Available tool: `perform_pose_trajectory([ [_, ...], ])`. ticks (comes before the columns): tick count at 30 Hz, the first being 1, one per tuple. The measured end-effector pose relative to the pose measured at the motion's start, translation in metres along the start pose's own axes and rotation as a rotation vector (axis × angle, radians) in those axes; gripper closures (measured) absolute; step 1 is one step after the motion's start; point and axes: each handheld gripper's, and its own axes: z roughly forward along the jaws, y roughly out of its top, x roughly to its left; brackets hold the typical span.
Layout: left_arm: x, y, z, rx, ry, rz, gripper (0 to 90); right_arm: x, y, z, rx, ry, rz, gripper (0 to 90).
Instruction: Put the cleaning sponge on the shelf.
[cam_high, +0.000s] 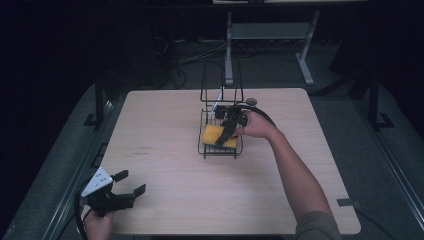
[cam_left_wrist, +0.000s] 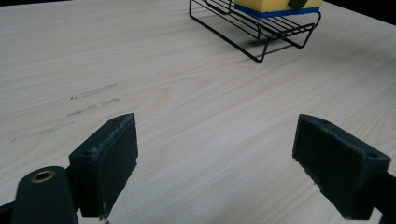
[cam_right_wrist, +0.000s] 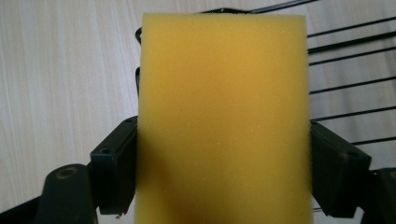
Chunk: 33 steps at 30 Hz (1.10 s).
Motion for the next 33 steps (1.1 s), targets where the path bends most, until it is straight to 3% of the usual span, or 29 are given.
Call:
perform_pose_trajectory([
  [4,0.001,-0.001,0.0,0.003,0.001,-0.003,13.4,-0.006,0.002,0.0,-0.026,0.016,0.007,21.7],
  [8,0.003,-0.002,-0.001,0.004,0.005,-0.009,13.4,-0.01,0.003,0.0,0.004,-0.001,0.01,21.6],
  [10,0.005,-0.002,-0.001,0.002,0.003,-0.012,13.4,-0.012,0.004,-0.001,-0.011,0.002,0.007,21.6],
  [26,0.001,-0.001,-0.002,0.001,0.005,-0.008,13.4,-0.012,-0.001,0.013,-0.014,-0.007,0.011,21.5],
  [33,0.002,-0.001,0.0,0.007,0.009,-0.012,13.4,-0.014,-0.003,0.017,-0.016,0.011,0.009,20.9],
])
